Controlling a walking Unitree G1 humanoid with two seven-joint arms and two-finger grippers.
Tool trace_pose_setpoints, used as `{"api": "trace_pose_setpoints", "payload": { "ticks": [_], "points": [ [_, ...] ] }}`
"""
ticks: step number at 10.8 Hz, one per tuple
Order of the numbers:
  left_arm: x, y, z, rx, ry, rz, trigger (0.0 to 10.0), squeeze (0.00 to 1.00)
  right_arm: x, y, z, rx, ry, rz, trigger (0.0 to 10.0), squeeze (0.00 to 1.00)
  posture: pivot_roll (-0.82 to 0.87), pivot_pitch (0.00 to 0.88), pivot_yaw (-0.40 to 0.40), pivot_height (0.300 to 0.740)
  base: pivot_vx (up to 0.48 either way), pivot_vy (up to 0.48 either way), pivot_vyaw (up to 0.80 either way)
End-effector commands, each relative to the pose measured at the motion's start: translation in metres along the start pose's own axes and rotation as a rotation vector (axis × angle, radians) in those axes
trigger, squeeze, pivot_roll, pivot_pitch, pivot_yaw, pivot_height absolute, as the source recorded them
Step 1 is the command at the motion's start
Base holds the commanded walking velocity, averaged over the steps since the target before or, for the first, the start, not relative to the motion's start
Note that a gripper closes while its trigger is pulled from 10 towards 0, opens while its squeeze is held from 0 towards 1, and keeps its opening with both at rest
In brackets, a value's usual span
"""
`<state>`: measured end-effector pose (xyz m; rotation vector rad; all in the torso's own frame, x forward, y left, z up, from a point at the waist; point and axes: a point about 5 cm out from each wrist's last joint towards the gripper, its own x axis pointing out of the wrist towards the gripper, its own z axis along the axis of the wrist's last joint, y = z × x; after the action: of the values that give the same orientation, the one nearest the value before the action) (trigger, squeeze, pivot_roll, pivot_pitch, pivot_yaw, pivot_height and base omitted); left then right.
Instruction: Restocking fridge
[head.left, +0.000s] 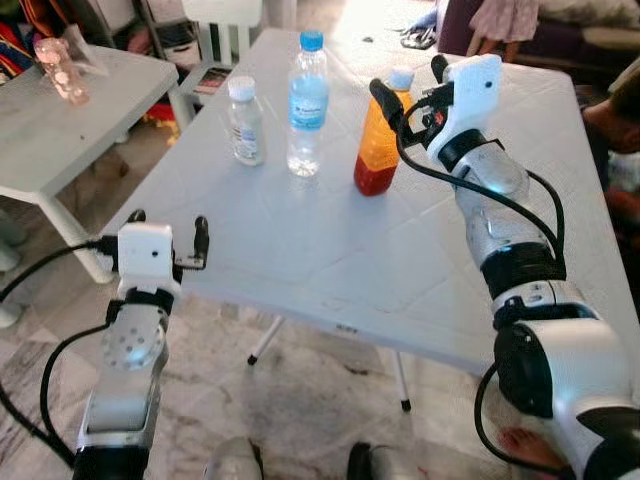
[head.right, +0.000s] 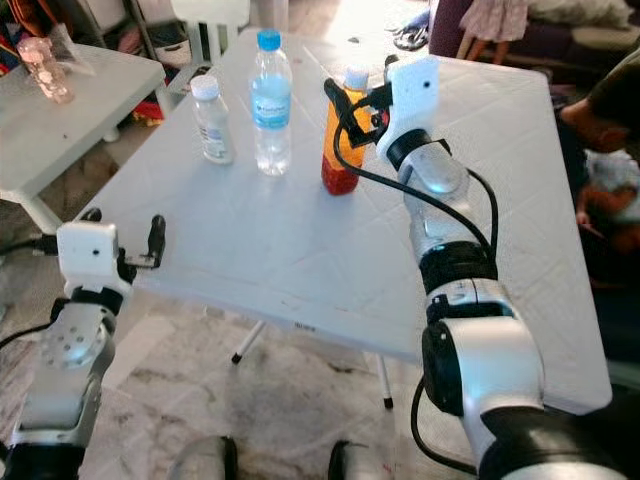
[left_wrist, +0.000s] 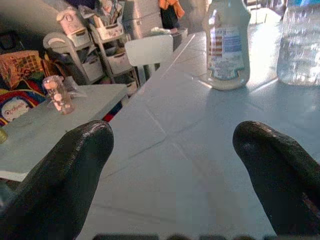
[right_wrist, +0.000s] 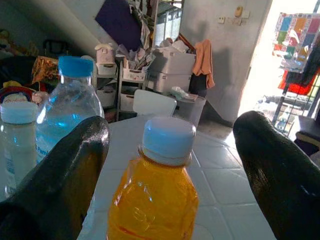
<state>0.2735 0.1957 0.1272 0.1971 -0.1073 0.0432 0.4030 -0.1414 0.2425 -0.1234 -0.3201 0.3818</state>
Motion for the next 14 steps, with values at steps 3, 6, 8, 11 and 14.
{"api": "trace_pose_setpoints", "payload": {
  "ticks": [3, 6, 8, 11, 14],
  "points": [
    [-0.002, 0.003, 0.004, 0.019, 0.005, -0.016, 10.0, 0.0, 0.006, -0.005, 0.008, -0.006, -0.009, 0.004, 0.0, 0.0, 0.26, 0.155, 0.018, 0.74, 0.0, 0.0, 0.0],
    [-0.005, 0.006, 0.001, 0.031, 0.019, -0.025, 10.0, 0.0, 0.009, -0.001, 0.01, -0.006, -0.016, 0.032, 0.0, 0.0, 0.27, 0.155, 0.022, 0.74, 0.0, 0.0, 0.0],
    [-0.006, 0.006, 0.001, 0.032, 0.026, -0.027, 10.0, 0.0, 0.013, 0.0, 0.012, 0.003, -0.014, 0.042, 0.0, 0.0, 0.28, 0.15, 0.017, 0.74, 0.0, 0.0, 0.0],
    [-0.006, 0.001, -0.003, 0.024, 0.038, -0.043, 10.0, 0.0, 0.011, 0.002, 0.003, -0.023, 0.041, 0.063, 0.0, 0.0, 0.27, 0.141, 0.009, 0.74, 0.0, 0.0, 0.0],
    [-0.003, -0.006, -0.006, 0.014, 0.044, -0.066, 10.0, 0.0, 0.005, -0.001, -0.006, -0.103, 0.081, 0.045, 0.0, 0.0, 0.25, 0.125, 0.002, 0.74, 0.0, 0.0, 0.0]
  ]
}}
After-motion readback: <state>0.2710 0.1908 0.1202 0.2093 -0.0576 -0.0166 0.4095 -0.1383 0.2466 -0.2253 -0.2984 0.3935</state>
